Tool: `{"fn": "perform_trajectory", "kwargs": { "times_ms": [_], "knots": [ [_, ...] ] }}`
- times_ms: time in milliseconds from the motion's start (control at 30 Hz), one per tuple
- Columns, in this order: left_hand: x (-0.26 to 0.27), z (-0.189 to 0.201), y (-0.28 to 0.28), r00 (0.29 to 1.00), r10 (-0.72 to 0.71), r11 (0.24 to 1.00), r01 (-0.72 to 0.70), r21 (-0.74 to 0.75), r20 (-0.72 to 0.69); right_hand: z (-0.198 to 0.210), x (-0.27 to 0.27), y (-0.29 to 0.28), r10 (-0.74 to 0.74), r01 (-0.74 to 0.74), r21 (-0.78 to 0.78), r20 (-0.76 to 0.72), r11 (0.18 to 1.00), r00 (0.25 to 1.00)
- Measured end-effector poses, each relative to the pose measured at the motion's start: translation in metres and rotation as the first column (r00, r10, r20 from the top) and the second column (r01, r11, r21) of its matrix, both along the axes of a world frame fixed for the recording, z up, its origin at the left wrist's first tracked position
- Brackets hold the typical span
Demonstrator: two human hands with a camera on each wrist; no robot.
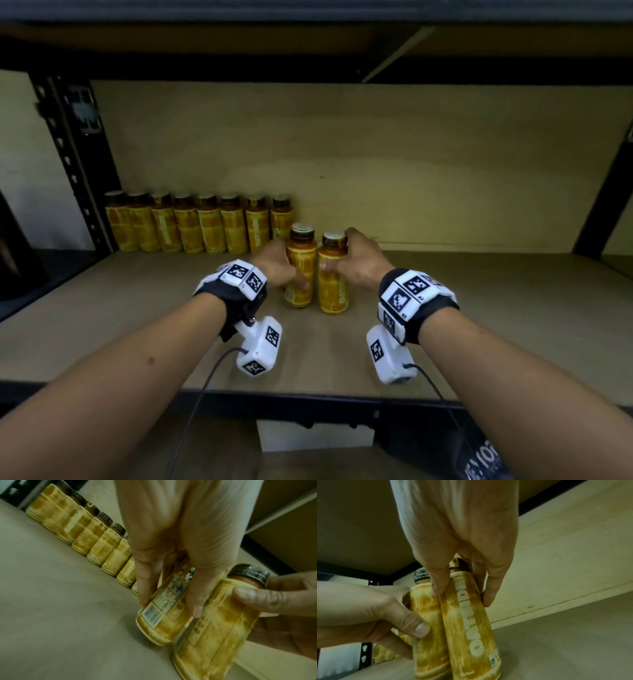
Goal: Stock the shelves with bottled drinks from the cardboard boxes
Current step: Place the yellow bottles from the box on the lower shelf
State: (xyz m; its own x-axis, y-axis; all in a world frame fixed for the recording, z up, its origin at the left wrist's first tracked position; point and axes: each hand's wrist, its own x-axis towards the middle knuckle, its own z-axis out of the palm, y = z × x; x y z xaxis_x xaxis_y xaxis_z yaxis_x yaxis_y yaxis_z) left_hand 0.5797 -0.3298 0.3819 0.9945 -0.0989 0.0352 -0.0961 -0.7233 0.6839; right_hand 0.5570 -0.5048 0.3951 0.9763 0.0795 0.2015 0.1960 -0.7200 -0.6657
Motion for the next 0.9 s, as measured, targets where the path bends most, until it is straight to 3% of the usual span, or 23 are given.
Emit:
{"fn": "perform_trajectory", "kwargs": {
  "times_ms": [167, 400, 500, 633, 733, 900],
  "knots": [
    [0.060, 0.002, -0.013, 0.987, 0.113, 0.987, -0.124, 0.106, 0.112, 0.003, 0.052, 0.002, 0.007, -0.008, -0.021, -0.050, 1.000, 0.999],
    [0.137, -0.006, -0.030, 0.986, 0.104, 0.954, -0.135, 0.266, 0.128, 0.000, 0.130, 0.002, -0.058, 0.056, -0.040, -0.051, 0.998, 0.997],
    [0.148, 0.008, -0.027, 0.990, 0.026, 0.891, -0.086, 0.446, 0.140, 0.001, 0.154, 0.005, -0.083, 0.079, -0.070, -0.049, 0.994, 0.995],
    [0.158, 0.016, -0.015, 0.986, -0.012, 0.747, -0.101, 0.657, 0.165, -0.004, 0.176, 0.008, -0.064, 0.063, -0.051, -0.017, 0.997, 0.998],
    [0.162, 0.008, -0.011, 0.978, -0.014, 0.717, -0.136, 0.684, 0.208, -0.009, 0.187, 0.017, -0.095, 0.095, -0.003, 0.002, 0.995, 0.996],
    [0.165, 0.008, -0.012, 0.990, -0.001, 0.763, -0.091, 0.639, 0.142, -0.011, 0.188, 0.028, -0.171, 0.171, 0.128, -0.011, 0.977, 0.985]
  ]
}}
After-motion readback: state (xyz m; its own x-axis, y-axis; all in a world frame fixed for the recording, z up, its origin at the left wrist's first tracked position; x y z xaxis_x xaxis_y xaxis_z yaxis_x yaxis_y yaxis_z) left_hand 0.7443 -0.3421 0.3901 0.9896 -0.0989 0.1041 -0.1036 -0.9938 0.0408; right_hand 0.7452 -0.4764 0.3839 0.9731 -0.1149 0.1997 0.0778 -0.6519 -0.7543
